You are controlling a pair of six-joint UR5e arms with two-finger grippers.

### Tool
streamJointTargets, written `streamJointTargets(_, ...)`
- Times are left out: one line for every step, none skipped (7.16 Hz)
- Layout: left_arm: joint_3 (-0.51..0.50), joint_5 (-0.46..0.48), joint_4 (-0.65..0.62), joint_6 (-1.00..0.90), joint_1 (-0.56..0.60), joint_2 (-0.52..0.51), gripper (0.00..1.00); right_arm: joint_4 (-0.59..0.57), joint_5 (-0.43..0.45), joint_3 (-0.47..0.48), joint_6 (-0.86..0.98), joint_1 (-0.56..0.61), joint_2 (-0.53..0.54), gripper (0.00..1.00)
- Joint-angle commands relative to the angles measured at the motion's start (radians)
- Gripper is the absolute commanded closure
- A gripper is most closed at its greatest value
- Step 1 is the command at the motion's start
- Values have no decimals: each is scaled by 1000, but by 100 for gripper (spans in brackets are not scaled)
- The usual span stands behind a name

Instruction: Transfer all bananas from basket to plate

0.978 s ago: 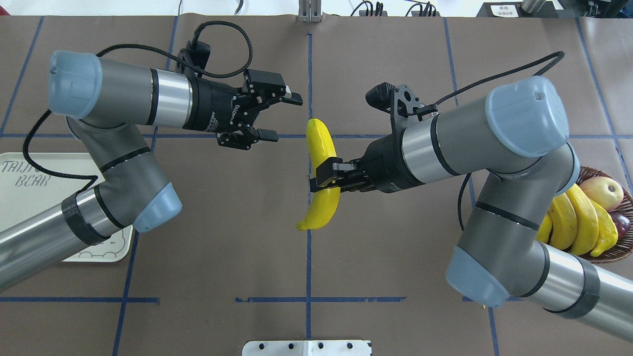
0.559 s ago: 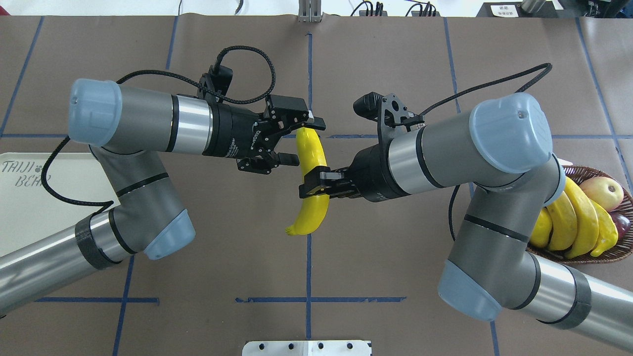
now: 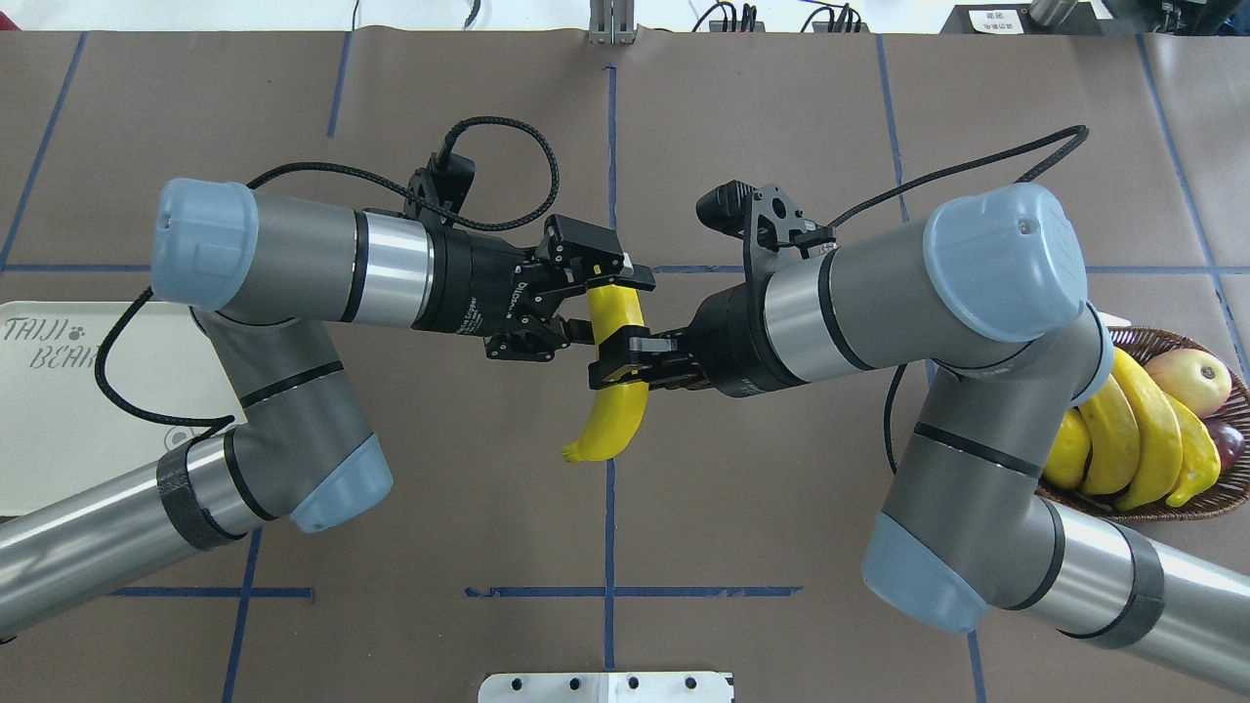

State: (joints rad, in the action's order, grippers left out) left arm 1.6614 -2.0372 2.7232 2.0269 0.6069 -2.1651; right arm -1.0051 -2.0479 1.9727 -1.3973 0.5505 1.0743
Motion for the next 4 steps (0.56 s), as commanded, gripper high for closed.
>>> streamJointTargets(0,0,1,-10,1,10,100,-1,-1,-2,-2,0,-1,65)
streamJointTargets(0,-1,1,-8,2,11,100,-3,-3,-2,-8,0,-1,1)
streamJointTargets(1,-2,0,-2,4,11,100,-3,-3,-2,-8,0,-2,0)
streamJointTargets(11,-2,-2,-2,7,17,100,-3,-3,0,-9,0,-2,0)
